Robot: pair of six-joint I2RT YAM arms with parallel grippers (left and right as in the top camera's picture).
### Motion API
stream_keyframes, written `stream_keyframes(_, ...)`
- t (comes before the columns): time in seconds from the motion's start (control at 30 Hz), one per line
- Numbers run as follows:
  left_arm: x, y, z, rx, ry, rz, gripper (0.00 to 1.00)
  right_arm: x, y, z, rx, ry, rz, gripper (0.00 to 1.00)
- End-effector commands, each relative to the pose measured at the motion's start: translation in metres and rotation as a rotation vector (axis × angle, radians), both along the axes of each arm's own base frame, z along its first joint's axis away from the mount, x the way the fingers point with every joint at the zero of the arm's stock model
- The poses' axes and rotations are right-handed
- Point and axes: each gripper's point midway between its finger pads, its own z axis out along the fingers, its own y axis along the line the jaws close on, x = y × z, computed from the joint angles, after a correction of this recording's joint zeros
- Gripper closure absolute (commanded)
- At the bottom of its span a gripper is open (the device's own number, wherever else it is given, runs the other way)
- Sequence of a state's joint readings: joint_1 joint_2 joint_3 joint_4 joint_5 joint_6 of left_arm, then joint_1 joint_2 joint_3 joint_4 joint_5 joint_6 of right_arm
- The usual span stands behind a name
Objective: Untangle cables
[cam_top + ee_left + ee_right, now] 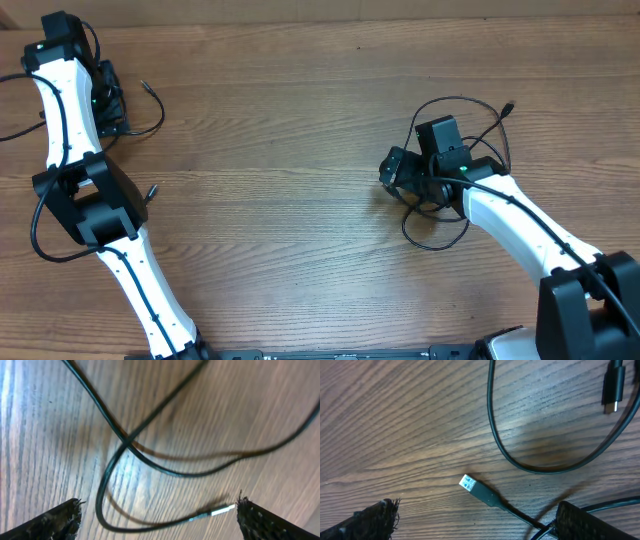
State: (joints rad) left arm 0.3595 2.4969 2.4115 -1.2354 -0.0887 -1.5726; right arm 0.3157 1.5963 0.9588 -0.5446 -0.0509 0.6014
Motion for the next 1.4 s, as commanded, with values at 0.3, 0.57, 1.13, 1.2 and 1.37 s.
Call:
stream_keyframes(0.3, -0.011, 0.008, -0.043, -0.008, 0.057, 0.246, 0.00, -0.009, -0.003, -0.023, -0.031, 0.073, 0.007, 0.00)
stream_keyframes(0.57, -0.004, -0.001, -0.085, -0.175, 0.049, 0.259, 0.01, -0.009, -0.003, -0.023, -0.031, 0.073, 0.007, 0.00)
stream_keyframes(1.13, -0.018, 0.015, -0.060, -0.109, 0.097, -0.052, 0.96, -0.007, -0.002, -0.022, -0.029, 0.065, 0.009, 0.00)
stream_keyframes(1.2, 0.005, 0.032, -0.024, -0.023, -0.016, -0.183, 0.96, -0.007, -0.002, -0.022, -0.029, 0.065, 0.009, 0.00)
stream_keyframes(1.37, 0.044, 0.063, 0.095, 0.240, -0.271, -0.372, 0.96, -0.006, -0.001, -0.021, -0.027, 0.058, 0.009, 0.00)
